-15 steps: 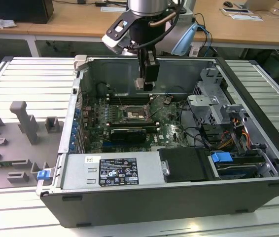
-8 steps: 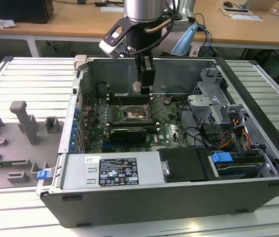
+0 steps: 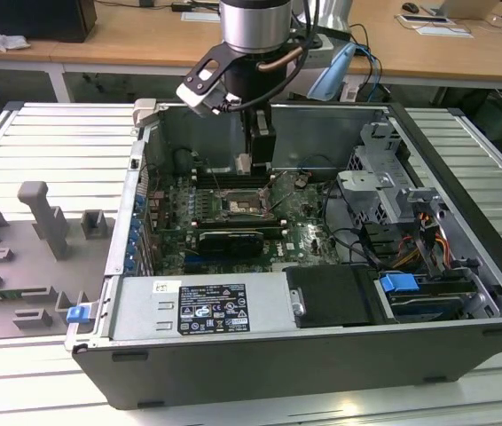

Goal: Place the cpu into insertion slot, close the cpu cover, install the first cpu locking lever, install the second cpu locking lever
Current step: 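Place the cpu into insertion slot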

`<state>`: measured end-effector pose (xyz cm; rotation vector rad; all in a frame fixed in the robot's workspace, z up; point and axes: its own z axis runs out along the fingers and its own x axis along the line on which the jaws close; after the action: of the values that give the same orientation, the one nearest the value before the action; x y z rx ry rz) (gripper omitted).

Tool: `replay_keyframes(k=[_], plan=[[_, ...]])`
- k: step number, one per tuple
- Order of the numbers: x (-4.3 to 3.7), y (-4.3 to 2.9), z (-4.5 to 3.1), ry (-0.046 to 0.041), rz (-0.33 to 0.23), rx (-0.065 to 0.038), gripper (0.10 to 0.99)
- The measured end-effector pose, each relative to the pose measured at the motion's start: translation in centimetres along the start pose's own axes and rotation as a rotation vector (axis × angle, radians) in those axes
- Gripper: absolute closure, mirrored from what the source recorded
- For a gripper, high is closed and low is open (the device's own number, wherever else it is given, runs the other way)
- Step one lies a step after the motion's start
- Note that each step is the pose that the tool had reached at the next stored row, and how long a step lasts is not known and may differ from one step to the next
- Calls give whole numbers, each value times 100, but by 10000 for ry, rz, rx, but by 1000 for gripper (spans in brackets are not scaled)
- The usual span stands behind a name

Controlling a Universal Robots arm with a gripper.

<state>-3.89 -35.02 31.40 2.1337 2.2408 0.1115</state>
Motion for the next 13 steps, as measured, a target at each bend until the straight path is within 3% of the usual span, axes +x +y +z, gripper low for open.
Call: replay_keyframes(k=[13], plan=[[-1, -14, 84, 3, 2, 2, 553]])
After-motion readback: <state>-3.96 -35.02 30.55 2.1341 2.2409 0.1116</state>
